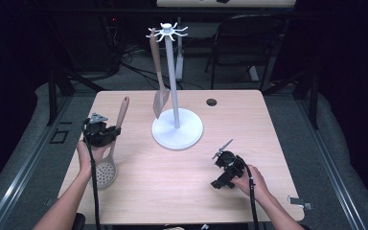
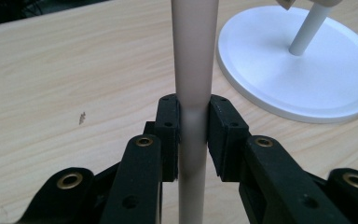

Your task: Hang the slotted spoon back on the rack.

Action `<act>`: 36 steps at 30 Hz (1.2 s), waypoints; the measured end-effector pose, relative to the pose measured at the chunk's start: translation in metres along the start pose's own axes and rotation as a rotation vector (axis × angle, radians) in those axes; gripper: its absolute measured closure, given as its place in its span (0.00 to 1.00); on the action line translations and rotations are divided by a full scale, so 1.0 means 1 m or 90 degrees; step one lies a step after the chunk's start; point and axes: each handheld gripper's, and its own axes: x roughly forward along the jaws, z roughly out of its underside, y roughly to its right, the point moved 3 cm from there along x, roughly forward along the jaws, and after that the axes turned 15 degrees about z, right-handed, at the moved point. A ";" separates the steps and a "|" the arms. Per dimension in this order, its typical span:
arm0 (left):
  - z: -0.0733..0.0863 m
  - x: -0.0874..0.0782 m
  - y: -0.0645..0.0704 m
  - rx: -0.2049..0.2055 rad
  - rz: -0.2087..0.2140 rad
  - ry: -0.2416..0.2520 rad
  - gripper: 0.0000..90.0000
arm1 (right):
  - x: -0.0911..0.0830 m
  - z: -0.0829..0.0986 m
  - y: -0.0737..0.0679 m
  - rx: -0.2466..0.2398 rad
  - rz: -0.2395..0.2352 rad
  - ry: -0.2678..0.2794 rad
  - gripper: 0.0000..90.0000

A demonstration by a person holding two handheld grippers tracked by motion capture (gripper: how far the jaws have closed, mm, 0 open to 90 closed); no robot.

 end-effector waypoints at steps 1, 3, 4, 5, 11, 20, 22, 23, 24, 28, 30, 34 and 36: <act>-0.001 0.000 0.001 0.004 0.000 0.004 0.83 | 0.000 0.000 0.000 0.000 0.001 0.000 0.07; -0.003 -0.001 0.004 0.010 0.002 0.007 0.83 | 0.000 0.000 0.000 0.001 0.000 -0.001 0.07; -0.005 -0.001 0.005 0.011 0.005 0.012 0.83 | 0.001 -0.001 0.000 -0.001 -0.003 -0.001 0.07; -0.006 -0.001 0.006 0.013 0.005 0.014 0.83 | 0.001 -0.001 0.000 0.000 0.000 -0.001 0.07; -0.013 -0.003 0.010 0.019 0.016 0.027 0.83 | 0.002 -0.001 -0.002 -0.003 -0.001 -0.004 0.07; -0.025 -0.012 0.021 0.035 0.037 0.043 0.84 | 0.002 0.000 -0.001 -0.009 0.000 -0.010 0.08; -0.027 -0.013 0.024 0.039 0.041 0.044 0.84 | 0.003 0.000 -0.002 -0.006 -0.004 -0.009 0.08; -0.028 -0.014 0.024 0.040 0.042 0.044 0.84 | 0.003 0.000 -0.002 -0.006 -0.004 -0.010 0.08; -0.030 -0.014 0.026 0.040 0.045 0.042 0.84 | 0.002 0.000 -0.002 -0.009 -0.001 -0.012 0.08; -0.034 -0.013 0.028 0.045 0.055 0.028 0.84 | 0.003 0.000 -0.002 -0.007 -0.004 -0.012 0.08; -0.037 -0.013 0.029 0.047 0.061 0.016 0.83 | 0.003 0.000 -0.003 -0.002 -0.008 -0.010 0.08; -0.046 -0.015 0.031 0.054 0.076 -0.023 0.84 | 0.004 0.000 -0.003 -0.009 -0.002 -0.015 0.08; -0.052 -0.016 0.033 0.059 0.078 -0.037 0.84 | 0.004 0.000 -0.003 -0.009 -0.001 -0.015 0.08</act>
